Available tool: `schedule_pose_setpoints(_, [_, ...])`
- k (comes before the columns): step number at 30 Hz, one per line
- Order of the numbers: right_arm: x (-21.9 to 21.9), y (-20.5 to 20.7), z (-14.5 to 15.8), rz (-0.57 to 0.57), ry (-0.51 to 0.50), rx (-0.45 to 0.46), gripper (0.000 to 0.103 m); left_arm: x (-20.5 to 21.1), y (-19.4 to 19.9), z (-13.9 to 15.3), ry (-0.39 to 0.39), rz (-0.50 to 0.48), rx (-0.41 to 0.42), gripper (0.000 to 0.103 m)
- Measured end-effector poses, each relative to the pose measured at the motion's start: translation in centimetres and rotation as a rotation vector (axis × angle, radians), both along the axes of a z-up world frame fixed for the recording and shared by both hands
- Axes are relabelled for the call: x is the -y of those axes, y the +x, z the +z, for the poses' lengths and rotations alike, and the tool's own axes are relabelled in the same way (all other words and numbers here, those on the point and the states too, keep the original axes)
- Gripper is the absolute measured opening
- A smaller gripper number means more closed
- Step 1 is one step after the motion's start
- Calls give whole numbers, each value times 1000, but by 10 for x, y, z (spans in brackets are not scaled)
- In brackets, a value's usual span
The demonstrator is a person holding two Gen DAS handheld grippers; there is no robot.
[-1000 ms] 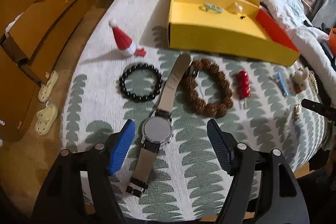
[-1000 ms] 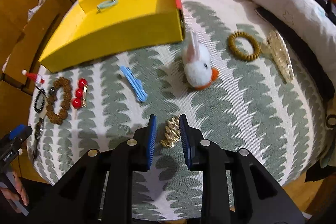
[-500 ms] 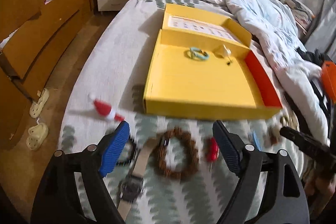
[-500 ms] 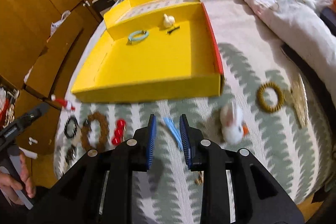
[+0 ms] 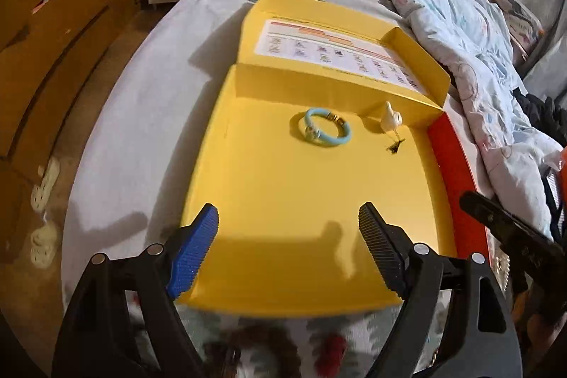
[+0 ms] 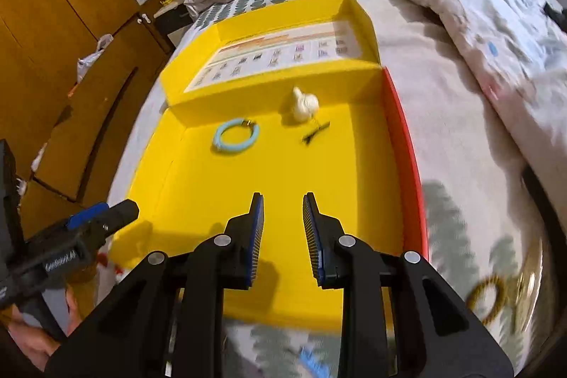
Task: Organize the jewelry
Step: 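Move both open grippers back over the blue bangle and garlic ornament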
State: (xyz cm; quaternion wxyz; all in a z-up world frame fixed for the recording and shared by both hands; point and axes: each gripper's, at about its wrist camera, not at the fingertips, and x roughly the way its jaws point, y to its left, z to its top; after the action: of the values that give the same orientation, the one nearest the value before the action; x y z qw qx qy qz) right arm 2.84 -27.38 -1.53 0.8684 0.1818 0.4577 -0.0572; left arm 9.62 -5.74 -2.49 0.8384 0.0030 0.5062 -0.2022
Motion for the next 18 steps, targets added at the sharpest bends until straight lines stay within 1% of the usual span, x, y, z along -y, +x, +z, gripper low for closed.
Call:
schedule_pose_setpoints(2, [3, 18, -3, 10, -26, -4, 28, 8, 13, -6, 0, -8, -22, 81])
schedule_pose_setpoints(4, [5, 32, -7, 22, -37, -23, 28, 14, 28, -14, -16, -4, -53, 81])
schedule_pose_setpoints(7, [12, 51, -15, 7, -60, -71, 28, 21, 41, -22, -16, -5, -91, 81])
schedule_pose_setpoints(10, [14, 65, -18, 30, -57, -81, 28, 26, 49, -24, -7, -7, -104, 81])
schedule_pose_setpoints(12, [13, 72, -18, 43, -76, -82, 29, 28, 57, -27, -20, -2, -109, 81])
schedule_pose_setpoints(16, [17, 88, -27, 58, -107, -114, 43, 34, 72, -39, -22, -8, -149, 81])
schedule_pose_setpoints(18, [20, 94, -31, 58, -85, -111, 46, 37, 78, -43, -22, -7, -161, 81])
